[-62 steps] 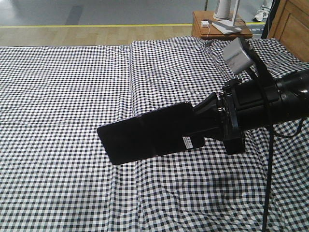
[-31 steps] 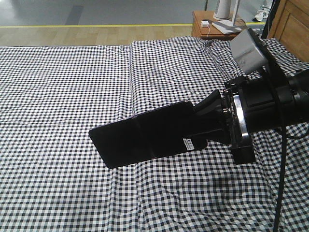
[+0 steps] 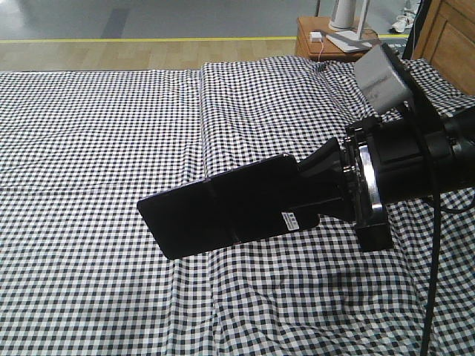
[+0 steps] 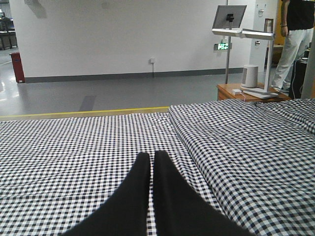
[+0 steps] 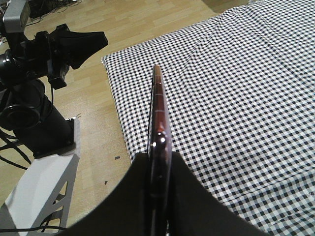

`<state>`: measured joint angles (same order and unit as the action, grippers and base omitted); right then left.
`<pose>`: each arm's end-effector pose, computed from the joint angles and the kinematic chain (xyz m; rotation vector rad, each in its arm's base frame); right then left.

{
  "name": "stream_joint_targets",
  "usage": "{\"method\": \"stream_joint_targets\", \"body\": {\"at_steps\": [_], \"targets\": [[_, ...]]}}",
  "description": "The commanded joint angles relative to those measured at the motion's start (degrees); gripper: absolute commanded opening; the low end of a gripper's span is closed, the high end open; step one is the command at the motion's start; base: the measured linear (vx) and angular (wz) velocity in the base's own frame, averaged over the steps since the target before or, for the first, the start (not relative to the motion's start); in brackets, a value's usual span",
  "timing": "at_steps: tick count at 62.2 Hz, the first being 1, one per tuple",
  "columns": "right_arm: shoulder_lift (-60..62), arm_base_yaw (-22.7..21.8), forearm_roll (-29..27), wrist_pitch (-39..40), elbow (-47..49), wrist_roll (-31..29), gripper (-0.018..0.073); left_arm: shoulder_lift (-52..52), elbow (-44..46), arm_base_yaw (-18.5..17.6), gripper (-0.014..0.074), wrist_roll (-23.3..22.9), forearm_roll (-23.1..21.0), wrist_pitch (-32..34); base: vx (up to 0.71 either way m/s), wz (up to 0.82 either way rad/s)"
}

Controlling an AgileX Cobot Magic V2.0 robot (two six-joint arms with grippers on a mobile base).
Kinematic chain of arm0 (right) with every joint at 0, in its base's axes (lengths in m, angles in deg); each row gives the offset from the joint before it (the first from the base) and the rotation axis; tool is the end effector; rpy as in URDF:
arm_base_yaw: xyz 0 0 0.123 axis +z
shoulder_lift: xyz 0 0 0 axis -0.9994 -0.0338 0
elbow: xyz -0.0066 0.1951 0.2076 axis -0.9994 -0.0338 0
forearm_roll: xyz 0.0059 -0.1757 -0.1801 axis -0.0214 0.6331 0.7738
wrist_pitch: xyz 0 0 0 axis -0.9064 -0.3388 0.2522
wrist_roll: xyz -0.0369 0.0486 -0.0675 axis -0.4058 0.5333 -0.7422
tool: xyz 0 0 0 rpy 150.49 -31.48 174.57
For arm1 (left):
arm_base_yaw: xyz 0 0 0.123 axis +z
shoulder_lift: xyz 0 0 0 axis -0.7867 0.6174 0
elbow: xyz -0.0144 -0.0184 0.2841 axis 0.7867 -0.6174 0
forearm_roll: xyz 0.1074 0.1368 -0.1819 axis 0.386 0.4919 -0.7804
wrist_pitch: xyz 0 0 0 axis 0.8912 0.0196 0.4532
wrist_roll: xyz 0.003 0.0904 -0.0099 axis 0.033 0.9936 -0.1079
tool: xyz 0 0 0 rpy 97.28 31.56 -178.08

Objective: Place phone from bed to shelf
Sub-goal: 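Lift the phone off the bed with the right gripper, then hold the phone in the right gripper while the base turns away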

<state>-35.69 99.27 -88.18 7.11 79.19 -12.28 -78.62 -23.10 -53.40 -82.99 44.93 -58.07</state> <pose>0.2211 0.1225 0.3558 -1.2160 1.8313 1.0260 0.0562 -0.0017 0.1969 0.0339 1.5652 -0.0108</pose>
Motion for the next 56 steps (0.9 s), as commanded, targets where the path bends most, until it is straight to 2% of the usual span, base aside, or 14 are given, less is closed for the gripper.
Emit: {"method": "stream_joint_targets", "body": {"at_steps": [1,29,56], "targets": [[1.8,0.0,-5.0,-4.1,1.4,-0.3,-0.0003,-0.4,1.4,0.1,0.0001,-0.5,-0.6,4.3,0.00,0.02],[1.8,0.0,-5.0,-4.1,1.4,-0.3,-0.0003,-0.4,1.4,0.1,0.0001,-0.5,-0.6,4.3,-0.03,0.11],[1.8,0.0,-5.0,-4.1,1.4,-0.3,-0.0003,-0.4,1.4,0.1,0.0001,-0.5,-0.6,4.3,-0.08,0.33]]}}
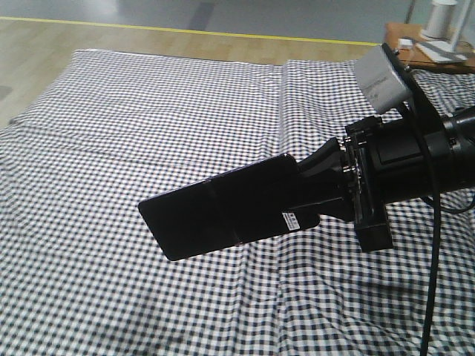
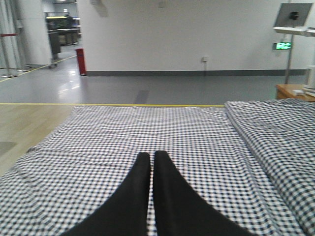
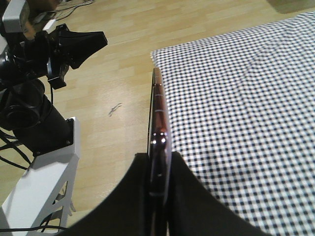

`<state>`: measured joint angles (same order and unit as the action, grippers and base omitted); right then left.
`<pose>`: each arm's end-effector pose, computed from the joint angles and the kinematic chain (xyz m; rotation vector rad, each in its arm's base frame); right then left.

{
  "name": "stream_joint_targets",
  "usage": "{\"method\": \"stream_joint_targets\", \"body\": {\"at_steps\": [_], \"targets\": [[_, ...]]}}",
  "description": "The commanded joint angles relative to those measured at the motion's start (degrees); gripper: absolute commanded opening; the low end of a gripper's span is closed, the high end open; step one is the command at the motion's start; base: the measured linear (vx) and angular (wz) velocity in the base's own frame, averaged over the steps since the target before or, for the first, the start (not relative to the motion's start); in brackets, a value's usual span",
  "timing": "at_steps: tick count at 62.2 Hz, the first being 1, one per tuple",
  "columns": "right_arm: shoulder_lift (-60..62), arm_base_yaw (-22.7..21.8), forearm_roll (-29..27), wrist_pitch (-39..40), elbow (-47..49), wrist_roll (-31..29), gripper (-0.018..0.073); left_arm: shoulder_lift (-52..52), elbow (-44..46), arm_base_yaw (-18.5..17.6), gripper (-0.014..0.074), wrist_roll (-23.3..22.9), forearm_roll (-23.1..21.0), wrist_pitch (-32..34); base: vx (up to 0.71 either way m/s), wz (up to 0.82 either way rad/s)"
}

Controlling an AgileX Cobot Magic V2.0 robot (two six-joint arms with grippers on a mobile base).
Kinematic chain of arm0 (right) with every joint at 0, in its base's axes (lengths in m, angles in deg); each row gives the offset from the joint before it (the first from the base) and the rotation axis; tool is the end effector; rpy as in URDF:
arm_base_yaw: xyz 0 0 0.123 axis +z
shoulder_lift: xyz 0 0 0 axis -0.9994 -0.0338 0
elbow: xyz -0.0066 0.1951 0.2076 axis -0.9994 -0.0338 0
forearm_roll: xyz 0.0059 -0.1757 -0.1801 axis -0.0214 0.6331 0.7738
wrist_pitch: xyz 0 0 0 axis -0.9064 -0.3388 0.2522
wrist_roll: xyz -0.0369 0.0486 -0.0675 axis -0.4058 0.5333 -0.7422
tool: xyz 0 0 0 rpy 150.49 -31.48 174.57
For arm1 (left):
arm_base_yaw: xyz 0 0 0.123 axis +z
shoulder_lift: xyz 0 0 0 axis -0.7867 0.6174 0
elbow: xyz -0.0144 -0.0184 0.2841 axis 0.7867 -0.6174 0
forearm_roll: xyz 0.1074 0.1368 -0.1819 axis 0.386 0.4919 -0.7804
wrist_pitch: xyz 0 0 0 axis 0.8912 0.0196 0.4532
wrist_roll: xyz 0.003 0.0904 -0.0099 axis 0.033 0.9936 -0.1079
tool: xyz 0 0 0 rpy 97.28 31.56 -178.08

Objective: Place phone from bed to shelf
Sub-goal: 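Hold the phone in the right gripper while the base turns away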

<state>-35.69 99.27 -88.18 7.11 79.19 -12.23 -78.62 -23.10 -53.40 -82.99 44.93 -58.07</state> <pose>0.2211 0.1225 0.3558 -1.2153 1.8319 1.0264 0.0562 -0.0017 0.1969 0.0339 1.5652 -0.0108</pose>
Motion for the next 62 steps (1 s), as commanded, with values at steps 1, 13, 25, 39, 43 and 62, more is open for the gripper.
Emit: {"method": "stream_joint_targets", "body": {"at_steps": [1,13,25,39,43,62], "targets": [[1.8,0.0,-5.0,-4.1,1.4,-0.3,-0.0003,-0.4,1.4,0.1,0.0001,-0.5,-0.6,4.3,-0.10,0.41],[1.8,0.0,-5.0,-4.1,1.4,-0.3,-0.0003,-0.4,1.4,0.1,0.0001,-0.5,-0.6,4.3,-0.11,0.42],[1.8,0.0,-5.0,-4.1,1.4,-0.3,-0.0003,-0.4,1.4,0.1,0.0001,-0.5,-0.6,4.3,-0.11,0.43],[1.8,0.0,-5.0,-4.1,1.4,-0.3,-0.0003,-0.4,1.4,0.1,0.0001,-0.5,-0.6,4.3,-0.11,0.43],[1.8,0.0,-5.0,-4.1,1.4,-0.3,-0.0003,-0.4,1.4,0.1,0.0001,-0.5,-0.6,4.3,-0.11,0.43],[1.8,0.0,-5.0,-4.1,1.4,-0.3,-0.0003,-0.4,1.4,0.1,0.0001,-0.5,-0.6,4.3,-0.11,0.43]]}}
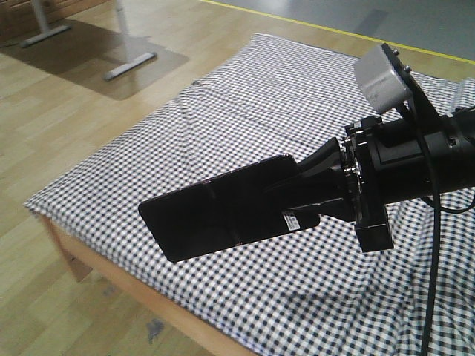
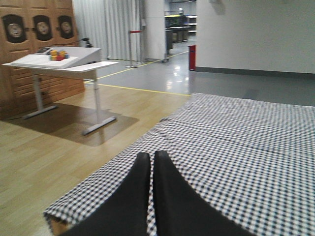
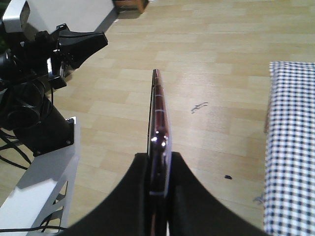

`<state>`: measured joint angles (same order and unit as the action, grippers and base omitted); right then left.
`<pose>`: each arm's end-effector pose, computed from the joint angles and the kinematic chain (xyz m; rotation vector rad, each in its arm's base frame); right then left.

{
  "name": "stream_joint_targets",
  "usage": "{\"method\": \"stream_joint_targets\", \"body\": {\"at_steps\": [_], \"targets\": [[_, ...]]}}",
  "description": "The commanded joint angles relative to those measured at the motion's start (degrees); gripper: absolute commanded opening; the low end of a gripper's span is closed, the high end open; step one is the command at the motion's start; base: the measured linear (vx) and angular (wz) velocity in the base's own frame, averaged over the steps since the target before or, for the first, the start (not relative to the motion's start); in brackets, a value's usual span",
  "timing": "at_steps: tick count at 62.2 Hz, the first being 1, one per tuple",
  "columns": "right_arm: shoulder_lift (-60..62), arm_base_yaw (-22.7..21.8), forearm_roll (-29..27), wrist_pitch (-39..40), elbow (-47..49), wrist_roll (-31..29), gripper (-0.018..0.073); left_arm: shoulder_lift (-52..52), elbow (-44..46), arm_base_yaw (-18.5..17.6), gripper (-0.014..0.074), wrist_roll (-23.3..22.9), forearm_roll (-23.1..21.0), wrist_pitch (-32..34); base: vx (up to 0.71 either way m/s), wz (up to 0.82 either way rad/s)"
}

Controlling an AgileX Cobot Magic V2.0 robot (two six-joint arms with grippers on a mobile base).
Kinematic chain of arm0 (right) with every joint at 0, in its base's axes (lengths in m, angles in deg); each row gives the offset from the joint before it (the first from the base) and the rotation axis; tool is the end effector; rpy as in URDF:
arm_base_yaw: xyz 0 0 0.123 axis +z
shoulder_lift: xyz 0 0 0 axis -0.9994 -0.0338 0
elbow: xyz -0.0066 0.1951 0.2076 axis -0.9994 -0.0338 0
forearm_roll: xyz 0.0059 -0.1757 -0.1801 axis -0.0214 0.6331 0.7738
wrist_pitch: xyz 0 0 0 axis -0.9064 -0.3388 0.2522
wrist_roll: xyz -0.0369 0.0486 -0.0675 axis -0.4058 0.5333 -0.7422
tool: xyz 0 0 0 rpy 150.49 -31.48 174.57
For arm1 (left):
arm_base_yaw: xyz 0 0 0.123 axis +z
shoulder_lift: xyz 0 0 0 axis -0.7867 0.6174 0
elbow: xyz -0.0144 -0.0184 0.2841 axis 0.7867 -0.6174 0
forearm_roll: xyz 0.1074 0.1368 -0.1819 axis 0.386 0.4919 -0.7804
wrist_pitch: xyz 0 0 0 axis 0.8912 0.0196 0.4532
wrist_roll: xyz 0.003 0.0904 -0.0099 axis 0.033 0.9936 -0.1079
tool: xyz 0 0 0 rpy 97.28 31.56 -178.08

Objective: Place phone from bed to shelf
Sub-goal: 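Hold the phone in the right gripper while the base turns away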

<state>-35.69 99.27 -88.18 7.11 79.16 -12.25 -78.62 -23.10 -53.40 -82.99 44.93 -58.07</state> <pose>0.2211 0.1225 0.3556 -1.2155 1.8321 1.0266 0.0562 -0.0017 0.1969 0.0339 1.5652 -0.0108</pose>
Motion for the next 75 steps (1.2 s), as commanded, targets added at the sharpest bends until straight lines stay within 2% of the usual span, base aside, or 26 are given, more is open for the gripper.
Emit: {"method": "stream_joint_targets", "body": {"at_steps": [1,75], "targets": [[1.8,0.0,-5.0,-4.1,1.4,-0.3,-0.0003,-0.4,1.4,0.1,0.0001,-0.5,-0.6,4.3,-0.11,0.42],[1.8,0.0,-5.0,-4.0,1.4,-0.3,-0.0003,-0.4,1.4,0.1,0.0001,-0.5,-0.6,4.3,-0.13,0.50]]}}
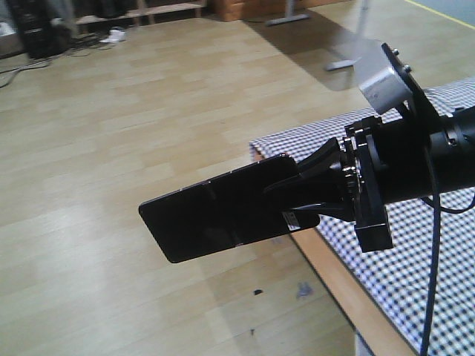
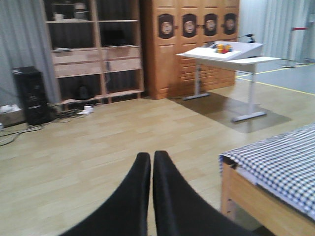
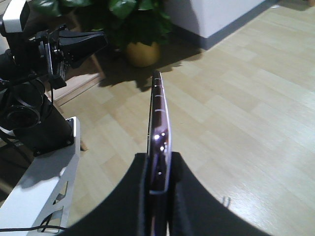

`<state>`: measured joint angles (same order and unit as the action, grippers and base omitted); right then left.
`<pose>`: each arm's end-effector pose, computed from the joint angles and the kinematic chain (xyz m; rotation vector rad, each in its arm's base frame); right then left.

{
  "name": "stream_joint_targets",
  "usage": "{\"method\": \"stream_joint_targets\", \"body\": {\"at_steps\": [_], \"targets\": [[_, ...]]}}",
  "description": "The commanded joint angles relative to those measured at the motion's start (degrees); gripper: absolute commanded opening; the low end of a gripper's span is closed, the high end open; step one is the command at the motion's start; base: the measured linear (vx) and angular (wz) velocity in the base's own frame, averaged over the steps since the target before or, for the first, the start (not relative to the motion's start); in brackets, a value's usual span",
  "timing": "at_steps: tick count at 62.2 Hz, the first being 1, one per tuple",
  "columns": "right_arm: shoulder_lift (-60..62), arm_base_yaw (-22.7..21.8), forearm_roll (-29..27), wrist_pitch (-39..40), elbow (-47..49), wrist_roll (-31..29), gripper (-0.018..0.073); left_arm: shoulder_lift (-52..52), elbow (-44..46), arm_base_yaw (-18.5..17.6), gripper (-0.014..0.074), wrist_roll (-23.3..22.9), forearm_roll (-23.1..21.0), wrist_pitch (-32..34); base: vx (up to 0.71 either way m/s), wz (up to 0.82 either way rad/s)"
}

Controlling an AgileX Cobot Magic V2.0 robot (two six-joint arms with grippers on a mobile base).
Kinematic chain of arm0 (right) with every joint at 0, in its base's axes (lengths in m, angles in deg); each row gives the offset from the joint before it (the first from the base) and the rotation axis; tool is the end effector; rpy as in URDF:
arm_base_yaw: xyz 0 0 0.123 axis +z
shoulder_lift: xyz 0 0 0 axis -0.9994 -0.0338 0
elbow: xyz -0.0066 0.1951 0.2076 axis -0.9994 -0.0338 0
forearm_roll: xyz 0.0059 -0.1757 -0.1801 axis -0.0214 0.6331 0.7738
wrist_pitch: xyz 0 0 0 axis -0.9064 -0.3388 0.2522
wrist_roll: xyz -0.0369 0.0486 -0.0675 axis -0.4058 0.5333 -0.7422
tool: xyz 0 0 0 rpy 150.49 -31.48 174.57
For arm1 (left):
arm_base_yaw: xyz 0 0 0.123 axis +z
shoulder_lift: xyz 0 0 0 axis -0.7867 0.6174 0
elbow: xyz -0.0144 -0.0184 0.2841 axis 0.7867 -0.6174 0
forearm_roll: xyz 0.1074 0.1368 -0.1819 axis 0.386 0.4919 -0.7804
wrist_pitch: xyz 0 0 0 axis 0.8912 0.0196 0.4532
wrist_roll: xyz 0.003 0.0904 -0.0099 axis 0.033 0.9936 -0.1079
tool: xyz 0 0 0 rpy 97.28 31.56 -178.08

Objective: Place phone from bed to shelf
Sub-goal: 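Hold the phone in the right gripper while the base turns away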

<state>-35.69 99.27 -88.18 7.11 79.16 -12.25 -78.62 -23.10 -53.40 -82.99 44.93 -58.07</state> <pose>0.2211 0.1225 0.3556 -1.2155 1.8321 1.0266 0.0562 -0.0017 0.1969 0.0339 1.5652 -0.0108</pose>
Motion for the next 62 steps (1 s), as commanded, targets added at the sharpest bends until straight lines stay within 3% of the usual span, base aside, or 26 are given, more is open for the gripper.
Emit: {"method": "stream_joint_targets", "body": {"at_steps": [1,37,62], "targets": [[1.8,0.0,-5.0,-4.0,1.4,-0.3,-0.0003,-0.4,1.4,0.1,0.0001,-0.5,-0.6,4.3,-0.15,0.58],[1.8,0.0,-5.0,-4.0,1.4,-0.3,-0.0003,-0.4,1.4,0.1,0.0001,-0.5,-0.6,4.3,-0.14,0.54],[1.8,0.0,-5.0,-4.0,1.4,-0.3,-0.0003,-0.4,1.4,0.1,0.0001,-0.5,-0.6,4.3,-0.06,0.22]]}}
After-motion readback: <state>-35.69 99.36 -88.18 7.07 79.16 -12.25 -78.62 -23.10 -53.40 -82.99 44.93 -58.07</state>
